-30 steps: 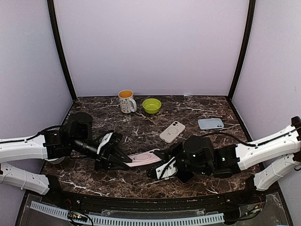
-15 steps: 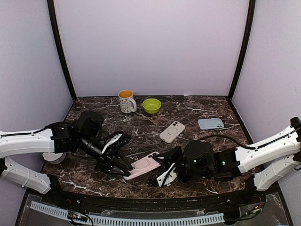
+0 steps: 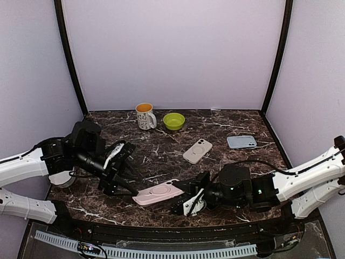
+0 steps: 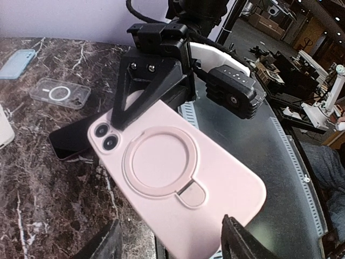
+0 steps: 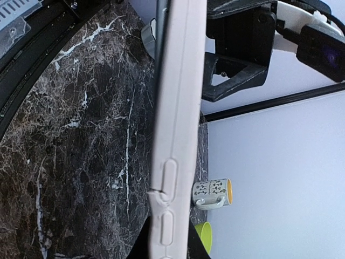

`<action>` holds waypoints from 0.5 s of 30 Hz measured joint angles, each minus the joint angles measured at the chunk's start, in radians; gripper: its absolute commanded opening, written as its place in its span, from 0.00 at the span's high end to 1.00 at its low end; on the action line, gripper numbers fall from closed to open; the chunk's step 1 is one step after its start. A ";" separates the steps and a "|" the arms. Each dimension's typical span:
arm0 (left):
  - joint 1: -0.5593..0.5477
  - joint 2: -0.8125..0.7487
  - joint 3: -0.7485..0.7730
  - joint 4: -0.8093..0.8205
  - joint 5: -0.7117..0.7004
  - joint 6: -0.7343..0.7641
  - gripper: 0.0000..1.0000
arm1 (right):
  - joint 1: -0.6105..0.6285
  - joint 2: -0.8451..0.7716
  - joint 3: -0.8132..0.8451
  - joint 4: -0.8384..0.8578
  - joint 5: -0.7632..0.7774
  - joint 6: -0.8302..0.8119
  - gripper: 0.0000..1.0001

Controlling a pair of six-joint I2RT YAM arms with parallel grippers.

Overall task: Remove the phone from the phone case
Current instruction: Remove the bottom left corner of the phone case.

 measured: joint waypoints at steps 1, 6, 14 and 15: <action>0.002 -0.019 0.000 -0.004 -0.008 0.002 0.33 | 0.000 -0.003 -0.005 0.006 0.000 0.018 1.00; 0.006 -0.141 -0.009 -0.010 -0.067 0.032 0.33 | 0.000 -0.019 -0.023 0.027 -0.003 0.137 1.00; 0.006 -0.367 -0.114 0.027 -0.105 0.106 0.35 | 0.000 -0.050 -0.029 0.019 -0.082 0.327 1.00; 0.006 -0.393 -0.130 0.031 -0.101 0.116 0.36 | -0.001 -0.053 -0.027 0.014 -0.108 0.355 1.00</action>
